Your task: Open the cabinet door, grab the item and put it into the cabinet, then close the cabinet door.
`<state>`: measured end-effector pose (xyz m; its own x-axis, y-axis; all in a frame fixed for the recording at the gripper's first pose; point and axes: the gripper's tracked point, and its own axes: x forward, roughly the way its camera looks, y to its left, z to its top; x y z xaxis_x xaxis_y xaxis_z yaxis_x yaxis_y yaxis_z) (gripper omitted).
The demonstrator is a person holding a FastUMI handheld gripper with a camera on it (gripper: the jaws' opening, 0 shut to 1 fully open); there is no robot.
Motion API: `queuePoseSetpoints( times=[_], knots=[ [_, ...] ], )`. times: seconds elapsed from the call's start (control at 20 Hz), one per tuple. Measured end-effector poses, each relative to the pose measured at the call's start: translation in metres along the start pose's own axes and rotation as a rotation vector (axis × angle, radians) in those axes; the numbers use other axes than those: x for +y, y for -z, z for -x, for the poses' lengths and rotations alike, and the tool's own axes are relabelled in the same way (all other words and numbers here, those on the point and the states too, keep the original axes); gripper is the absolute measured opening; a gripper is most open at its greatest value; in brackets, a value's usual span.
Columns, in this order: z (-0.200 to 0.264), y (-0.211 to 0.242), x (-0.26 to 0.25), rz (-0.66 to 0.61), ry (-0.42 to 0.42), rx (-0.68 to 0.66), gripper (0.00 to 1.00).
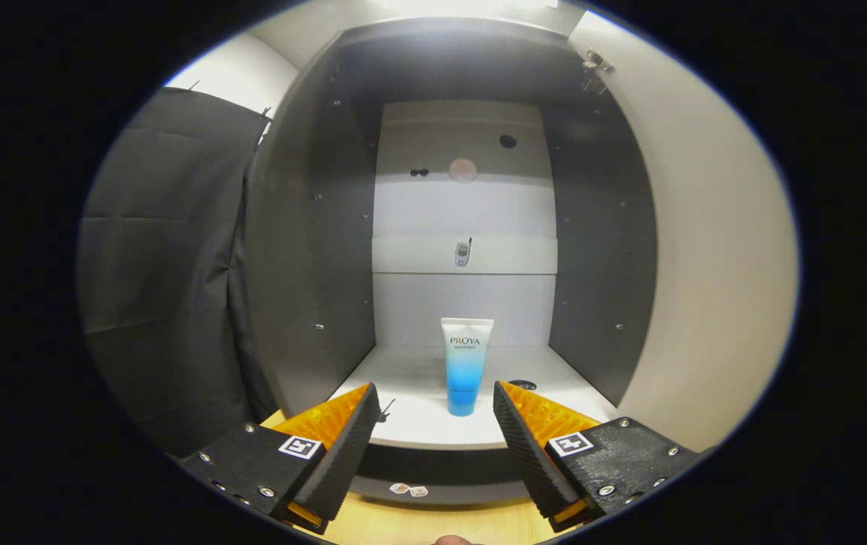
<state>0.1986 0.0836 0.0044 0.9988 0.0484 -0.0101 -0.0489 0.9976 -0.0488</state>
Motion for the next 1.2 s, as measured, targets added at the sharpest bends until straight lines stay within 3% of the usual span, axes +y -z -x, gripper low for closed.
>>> queuePoseSetpoints(
  times=[0.6,0.85,1.0,1.2],
  knots=[
    [0.199,-0.017,0.012,0.033,0.052,-0.036,0.93],
    [0.268,-0.014,0.022,0.006,0.019,-0.009,0.93],
    [0.290,-0.015,-0.001,0.005,0.036,-0.017,0.94],
    [0.316,-0.017,-0.072,0.015,0.107,-0.006,0.95]
  ],
)
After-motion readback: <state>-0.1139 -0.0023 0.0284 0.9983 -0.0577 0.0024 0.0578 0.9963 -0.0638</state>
